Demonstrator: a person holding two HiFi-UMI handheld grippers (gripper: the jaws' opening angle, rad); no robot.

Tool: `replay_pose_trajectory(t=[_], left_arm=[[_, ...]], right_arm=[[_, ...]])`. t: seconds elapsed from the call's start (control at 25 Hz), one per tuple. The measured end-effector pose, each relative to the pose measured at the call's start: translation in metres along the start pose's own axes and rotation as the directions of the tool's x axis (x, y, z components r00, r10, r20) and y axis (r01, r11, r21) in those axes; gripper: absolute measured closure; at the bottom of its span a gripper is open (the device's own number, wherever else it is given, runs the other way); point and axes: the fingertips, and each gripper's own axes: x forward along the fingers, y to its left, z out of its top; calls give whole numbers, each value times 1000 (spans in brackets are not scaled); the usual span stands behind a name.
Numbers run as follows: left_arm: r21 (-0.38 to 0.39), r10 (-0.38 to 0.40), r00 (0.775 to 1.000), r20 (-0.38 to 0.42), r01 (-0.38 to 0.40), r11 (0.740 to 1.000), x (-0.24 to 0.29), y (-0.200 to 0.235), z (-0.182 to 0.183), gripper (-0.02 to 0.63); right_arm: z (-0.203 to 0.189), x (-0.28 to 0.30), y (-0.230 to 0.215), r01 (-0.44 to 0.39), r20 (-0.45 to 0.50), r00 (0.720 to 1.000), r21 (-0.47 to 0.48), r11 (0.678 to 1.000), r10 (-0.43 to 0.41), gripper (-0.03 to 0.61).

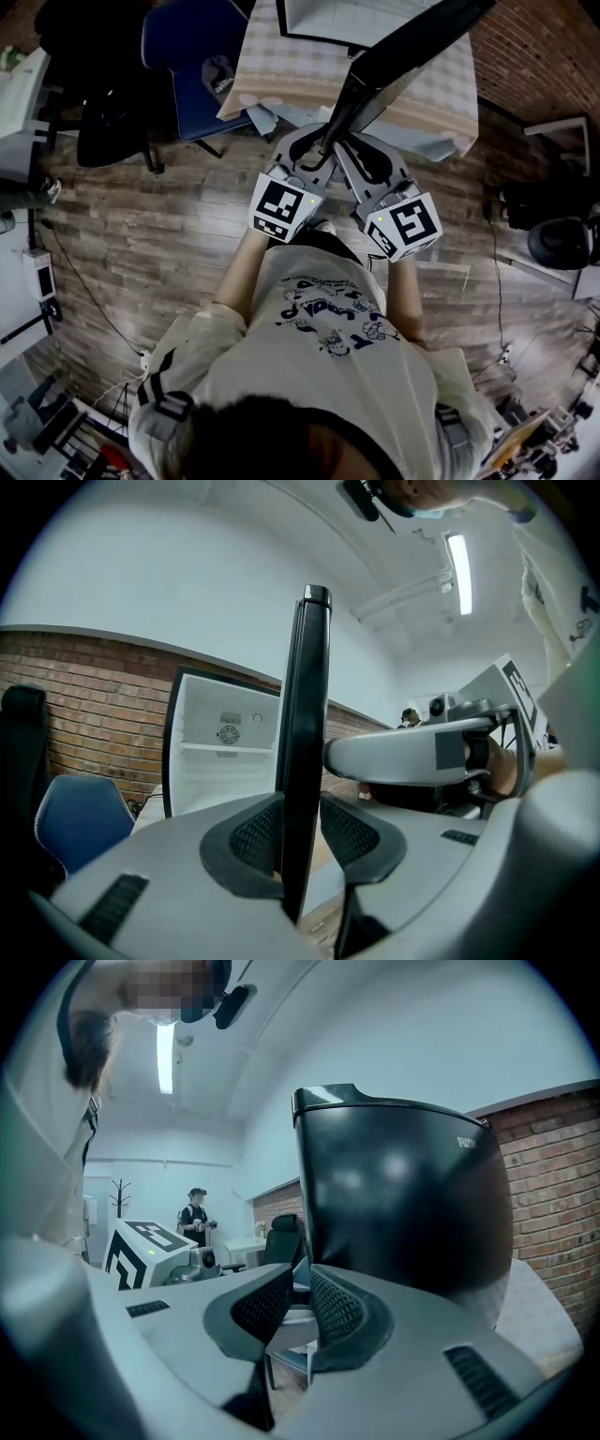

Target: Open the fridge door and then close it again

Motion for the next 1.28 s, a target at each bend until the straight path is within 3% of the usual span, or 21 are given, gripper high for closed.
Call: replay_pose_trajectory(t=[0.48, 0.8, 1.28], left_arm=[[-36, 71, 997, 18, -70, 997, 8, 88, 5, 474], [-51, 128, 991, 30, -127, 991, 23, 147, 11, 471], [-74, 199, 979, 34, -196, 978, 55, 226, 21, 486]], right_arm=[[20, 81, -7, -30, 23, 999, 4, 1000, 30, 506], [24, 115, -46, 78, 35, 996, 18, 997, -79, 506], [17, 157, -101, 244, 16, 969, 70, 967, -245, 506]])
